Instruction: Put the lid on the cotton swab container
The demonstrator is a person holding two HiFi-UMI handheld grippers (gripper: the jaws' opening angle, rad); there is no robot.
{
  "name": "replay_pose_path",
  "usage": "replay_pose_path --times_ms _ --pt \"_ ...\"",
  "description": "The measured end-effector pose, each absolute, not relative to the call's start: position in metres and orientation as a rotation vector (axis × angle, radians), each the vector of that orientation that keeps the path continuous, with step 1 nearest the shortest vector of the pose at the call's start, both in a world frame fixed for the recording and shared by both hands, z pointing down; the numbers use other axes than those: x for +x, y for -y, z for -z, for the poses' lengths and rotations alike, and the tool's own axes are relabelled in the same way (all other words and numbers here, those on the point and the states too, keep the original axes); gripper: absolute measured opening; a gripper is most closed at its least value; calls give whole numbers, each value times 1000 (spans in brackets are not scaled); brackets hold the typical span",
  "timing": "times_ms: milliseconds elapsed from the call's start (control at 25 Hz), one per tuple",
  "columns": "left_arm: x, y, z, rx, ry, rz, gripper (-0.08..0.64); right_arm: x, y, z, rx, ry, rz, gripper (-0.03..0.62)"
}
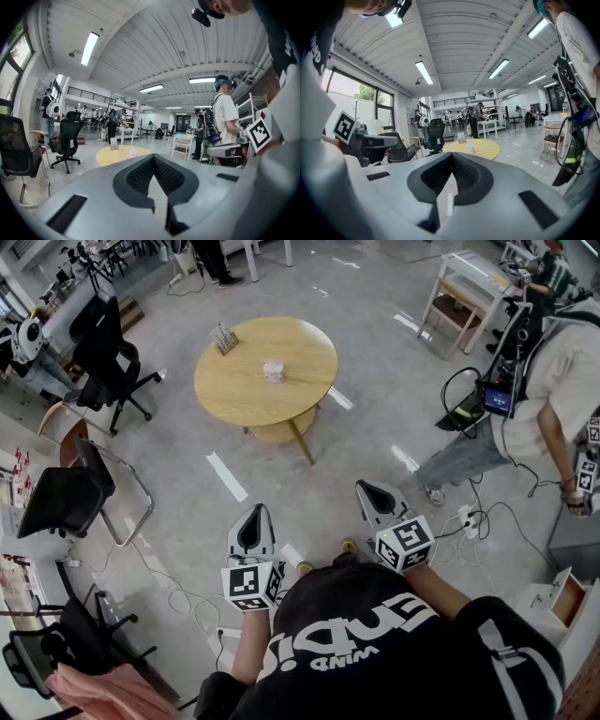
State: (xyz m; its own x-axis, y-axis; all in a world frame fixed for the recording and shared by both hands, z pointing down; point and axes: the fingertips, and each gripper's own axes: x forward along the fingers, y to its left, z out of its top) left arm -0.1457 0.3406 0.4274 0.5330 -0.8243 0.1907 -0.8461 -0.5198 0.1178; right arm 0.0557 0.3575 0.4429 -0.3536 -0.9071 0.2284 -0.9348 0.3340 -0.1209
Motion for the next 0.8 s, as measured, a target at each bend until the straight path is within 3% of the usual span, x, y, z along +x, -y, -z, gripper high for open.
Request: replay_pose_path --times_ms 800 --pt "-168 -342 -451 2612 1302 -167 11 -2 -369 -454 1695 2523 -368 3"
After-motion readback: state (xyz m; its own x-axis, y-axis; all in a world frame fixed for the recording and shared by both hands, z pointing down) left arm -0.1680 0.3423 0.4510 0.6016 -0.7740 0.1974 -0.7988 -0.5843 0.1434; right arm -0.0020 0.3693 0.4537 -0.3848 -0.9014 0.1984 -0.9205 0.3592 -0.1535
